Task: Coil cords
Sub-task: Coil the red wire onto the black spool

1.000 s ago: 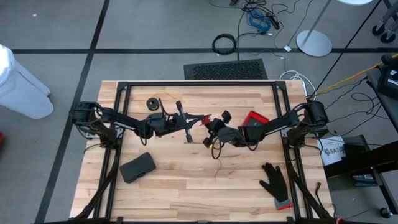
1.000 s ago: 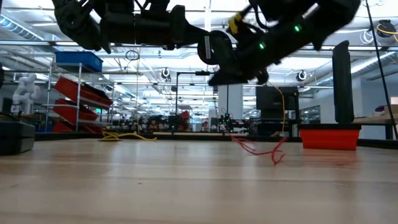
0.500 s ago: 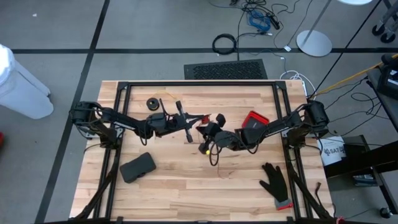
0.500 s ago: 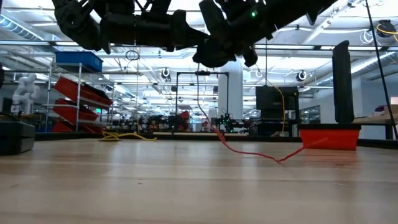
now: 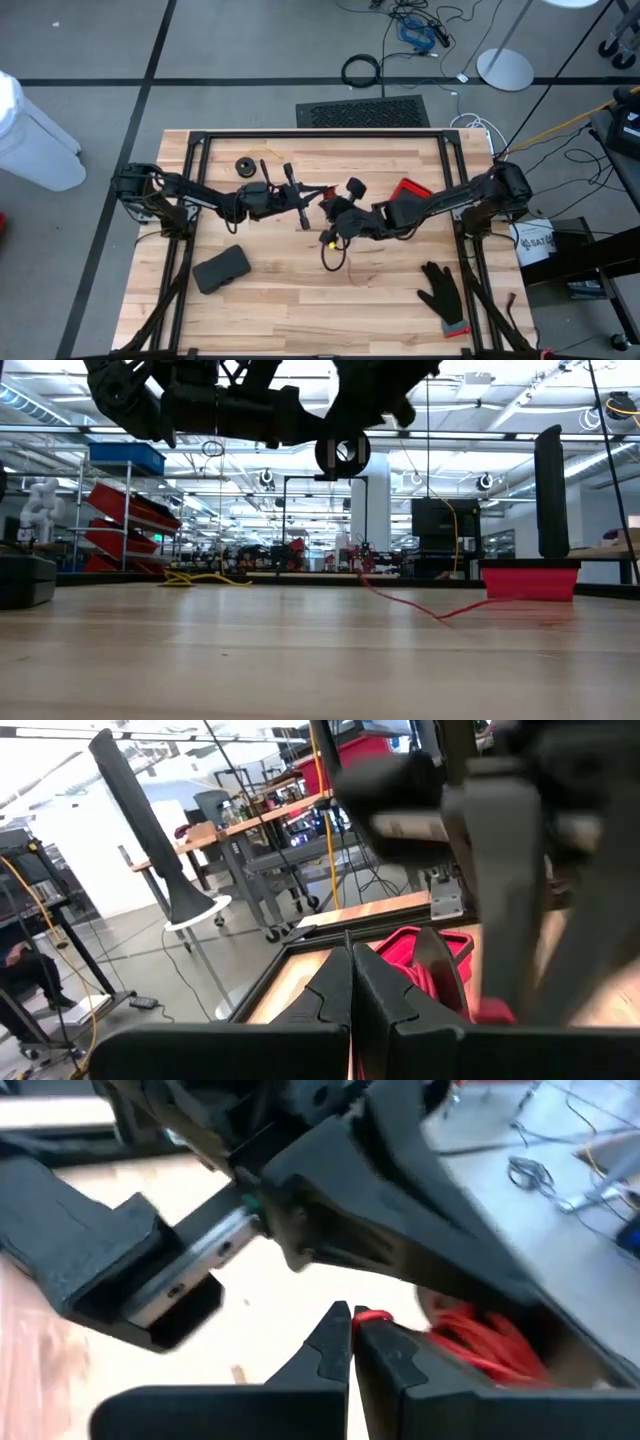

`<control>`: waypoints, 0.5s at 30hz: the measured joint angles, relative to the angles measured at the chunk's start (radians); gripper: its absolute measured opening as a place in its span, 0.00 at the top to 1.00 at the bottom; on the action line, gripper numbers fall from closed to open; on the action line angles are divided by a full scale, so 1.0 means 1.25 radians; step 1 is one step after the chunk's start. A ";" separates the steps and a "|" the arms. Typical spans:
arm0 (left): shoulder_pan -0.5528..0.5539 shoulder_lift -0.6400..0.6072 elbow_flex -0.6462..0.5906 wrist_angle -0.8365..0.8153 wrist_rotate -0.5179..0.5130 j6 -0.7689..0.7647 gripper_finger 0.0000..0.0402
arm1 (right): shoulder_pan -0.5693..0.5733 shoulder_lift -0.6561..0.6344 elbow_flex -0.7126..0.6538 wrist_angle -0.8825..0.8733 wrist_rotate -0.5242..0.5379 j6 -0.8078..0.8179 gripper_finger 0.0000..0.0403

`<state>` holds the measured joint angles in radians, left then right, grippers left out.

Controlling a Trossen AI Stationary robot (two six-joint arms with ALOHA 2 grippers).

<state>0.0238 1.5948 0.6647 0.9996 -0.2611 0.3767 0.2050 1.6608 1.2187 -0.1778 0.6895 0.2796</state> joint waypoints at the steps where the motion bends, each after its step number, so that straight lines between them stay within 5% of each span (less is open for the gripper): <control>1: 0.000 0.000 0.000 0.000 -0.001 0.000 1.00 | 0.000 -0.006 0.016 -0.046 0.006 0.007 1.00; 8: 0.000 0.000 0.000 -0.001 -0.002 0.001 1.00 | 0.001 -0.062 0.074 -0.324 0.047 0.089 1.00; 15: -0.005 0.000 0.001 -0.003 0.003 0.001 1.00 | -0.003 -0.083 0.074 -0.458 0.053 0.123 1.00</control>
<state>0.0170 1.5948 0.6659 0.9963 -0.2572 0.3779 0.2011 1.5574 1.3117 -0.7497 0.7556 0.4335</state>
